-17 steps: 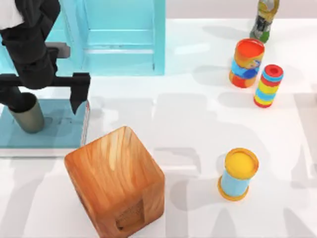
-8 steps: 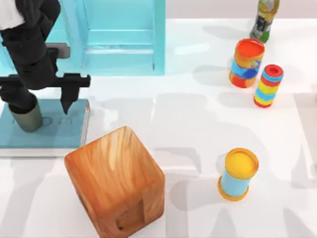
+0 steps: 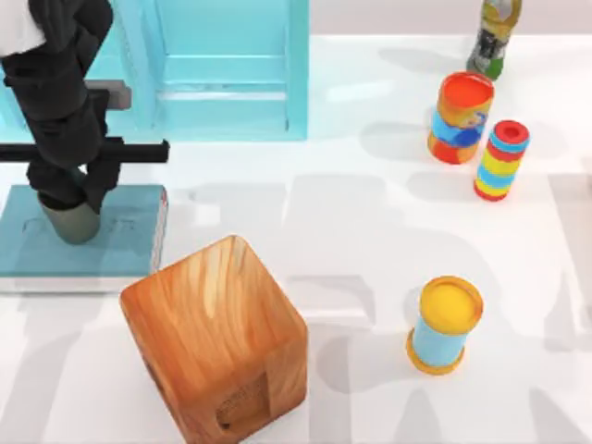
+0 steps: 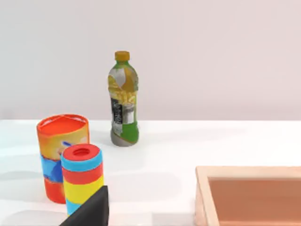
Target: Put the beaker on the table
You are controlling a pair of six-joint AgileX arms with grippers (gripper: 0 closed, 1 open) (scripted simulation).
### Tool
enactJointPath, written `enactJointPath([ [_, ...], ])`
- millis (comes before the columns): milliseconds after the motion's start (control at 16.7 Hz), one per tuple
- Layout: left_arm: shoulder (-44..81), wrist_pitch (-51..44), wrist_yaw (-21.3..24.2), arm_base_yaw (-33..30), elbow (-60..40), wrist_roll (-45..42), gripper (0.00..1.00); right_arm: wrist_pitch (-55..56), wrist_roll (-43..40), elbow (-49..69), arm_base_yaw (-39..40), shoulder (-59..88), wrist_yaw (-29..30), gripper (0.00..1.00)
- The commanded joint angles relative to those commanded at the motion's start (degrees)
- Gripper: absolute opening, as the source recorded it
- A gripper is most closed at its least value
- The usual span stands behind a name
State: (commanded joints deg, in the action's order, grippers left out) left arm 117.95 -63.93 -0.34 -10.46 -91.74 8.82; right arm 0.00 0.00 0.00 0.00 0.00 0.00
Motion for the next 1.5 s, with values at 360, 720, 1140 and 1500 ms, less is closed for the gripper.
enactJointPath([
  [360, 0.0, 0.0, 0.0, 0.0, 0.0, 0.0, 0.0, 0.0, 0.0, 0.0, 0.0, 0.0, 0.0, 1.0],
  [720, -0.55, -6.54, -0.01, -0.07, -5.59, 0.05, 0.0, 0.0, 0.0, 0.0, 0.0, 0.0, 0.0, 1.0],
  [1140, -1.2, -10.61, -0.03, -0.04, -9.16, 0.02, 0.0, 0.0, 0.0, 0.0, 0.0, 0.0, 0.0, 1.0],
  [1500, 6.31, -16.82, 0.26, -8.97, -18.89, 8.91, 0.0, 0.0, 0.0, 0.0, 0.0, 0.0, 0.0, 1.0],
])
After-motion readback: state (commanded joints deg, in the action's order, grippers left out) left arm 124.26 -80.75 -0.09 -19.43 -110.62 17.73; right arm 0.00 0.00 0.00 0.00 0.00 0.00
